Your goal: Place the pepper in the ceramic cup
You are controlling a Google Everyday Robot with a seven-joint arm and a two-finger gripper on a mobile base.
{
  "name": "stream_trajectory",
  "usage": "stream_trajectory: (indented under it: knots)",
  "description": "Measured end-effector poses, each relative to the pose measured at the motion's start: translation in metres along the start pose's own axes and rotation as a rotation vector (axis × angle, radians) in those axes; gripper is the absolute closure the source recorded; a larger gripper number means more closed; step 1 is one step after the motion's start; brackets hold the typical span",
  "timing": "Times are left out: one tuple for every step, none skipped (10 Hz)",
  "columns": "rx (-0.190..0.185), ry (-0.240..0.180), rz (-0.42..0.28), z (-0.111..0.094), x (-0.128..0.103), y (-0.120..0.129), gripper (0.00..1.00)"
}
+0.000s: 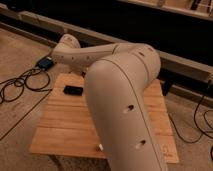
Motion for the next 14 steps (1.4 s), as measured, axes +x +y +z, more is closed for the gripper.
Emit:
stream_trajectory:
  knots:
    - [0.000,0.000,0.000,0.000,0.000,0.000,1.00]
    - [0.000,0.000,0.000,0.000,0.000,0.000,1.00]
    - [-0.001,0.001,-0.001,0.000,0.000,0.000,1.00]
    - [-0.008,0.006,0.000,0.006,0.001,0.000,1.00]
    - [-0.013,0.010,0.003,0.014,0.002,-0.004,1.00]
    - [-0.014,0.012,0.009,0.020,0.001,-0.010,1.00]
    - [-0.006,0.011,0.022,0.027,-0.003,-0.025,1.00]
    - [0.003,0.006,0.037,0.033,-0.007,-0.041,1.00]
    - [0.014,-0.003,0.053,0.036,-0.013,-0.057,1.00]
    - [0.022,-0.013,0.065,0.038,-0.019,-0.068,1.00]
    - [0.032,-0.031,0.078,0.040,-0.026,-0.082,1.00]
    - [0.038,-0.060,0.090,0.041,-0.035,-0.097,1.00]
    - [0.042,-0.079,0.095,0.043,-0.040,-0.107,1.00]
    - [0.049,-0.104,0.107,0.046,-0.045,-0.124,1.00]
